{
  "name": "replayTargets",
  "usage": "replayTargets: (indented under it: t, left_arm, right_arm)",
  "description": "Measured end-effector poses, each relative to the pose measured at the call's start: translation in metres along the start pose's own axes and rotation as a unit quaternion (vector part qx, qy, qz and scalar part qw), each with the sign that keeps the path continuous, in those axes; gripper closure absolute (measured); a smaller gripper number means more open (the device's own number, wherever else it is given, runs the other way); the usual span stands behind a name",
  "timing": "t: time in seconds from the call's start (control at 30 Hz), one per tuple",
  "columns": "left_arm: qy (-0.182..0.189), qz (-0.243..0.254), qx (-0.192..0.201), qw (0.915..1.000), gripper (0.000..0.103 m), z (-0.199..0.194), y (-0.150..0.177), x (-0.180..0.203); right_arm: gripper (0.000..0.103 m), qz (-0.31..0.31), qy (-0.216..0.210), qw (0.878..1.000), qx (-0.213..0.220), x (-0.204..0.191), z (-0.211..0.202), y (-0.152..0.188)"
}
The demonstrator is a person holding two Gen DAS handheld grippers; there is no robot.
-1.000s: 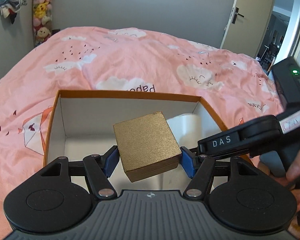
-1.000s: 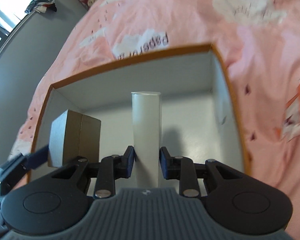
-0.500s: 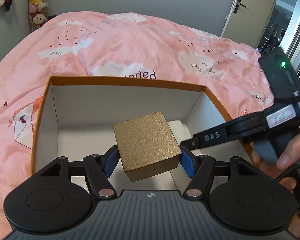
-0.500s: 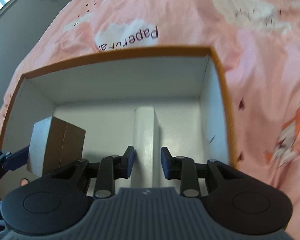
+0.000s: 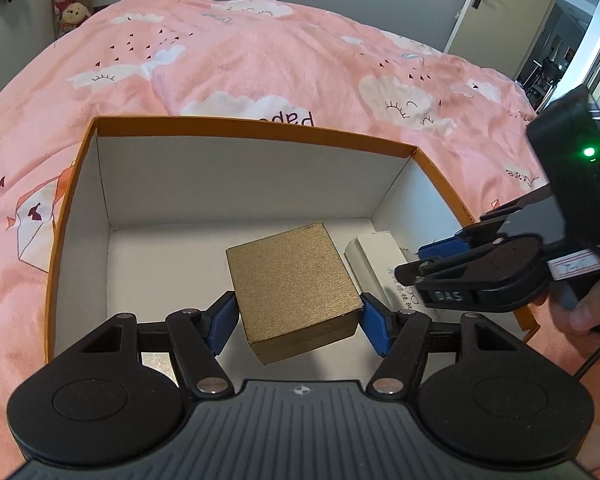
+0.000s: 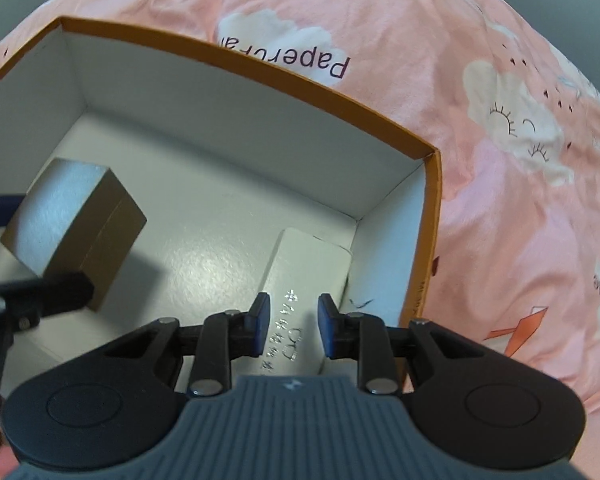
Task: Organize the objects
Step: 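Carry the gold cube with the left tool while the right tool lowers the white box into the orange box, then open the right tool and withdraw it from the white box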
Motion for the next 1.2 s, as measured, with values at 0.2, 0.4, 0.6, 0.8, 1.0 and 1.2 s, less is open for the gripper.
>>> replayTargets:
  t: [0.2,0.4,0.6,0.8,1.0,1.2]
  left_arm:
    - [0.015,0.0,-0.025,0.9996,0.028,0.006,-0.001,-0.004]
    - [0.019,-0.004,-0.029,0.9994,0.028,0.007,0.001,-0.008]
    - [0.019,-0.01,-0.025,0.9995,0.028,0.005,0.001,-0.01]
    - [0.023,-0.013,-0.021,0.9994,0.028,0.004,0.0,-0.011]
    - [0.028,-0.016,-0.022,0.9993,0.028,0.004,0.0,-0.011]
    - [0.029,-0.015,-0.022,0.9992,0.028,0.004,-0.001,-0.01]
  right_arm:
    - [0.074,0.015,-0.089,0.995,-0.051,0.007,-0.007,-0.003]
    - [0.071,0.048,-0.12,0.984,-0.119,0.006,0.003,-0.002]
    - [0.059,0.023,-0.059,0.983,-0.17,-0.003,0.027,-0.001]
    - [0.063,-0.01,-0.003,0.988,-0.154,-0.008,0.041,-0.003]
    - [0.066,0.009,-0.008,0.993,-0.12,0.009,0.044,-0.013]
    - [0.071,0.002,-0.001,0.997,-0.077,0.018,0.049,-0.028]
Point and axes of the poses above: each gripper's, at about its wrist camera, not at the fingertips, and z roughly the way its jaws point, x to its right, y to its underside, the point moved 1 cm from there along z, roughly the way its jaws point, and after that the axes turned 8 degrees about -y, right-handed, at the moved point
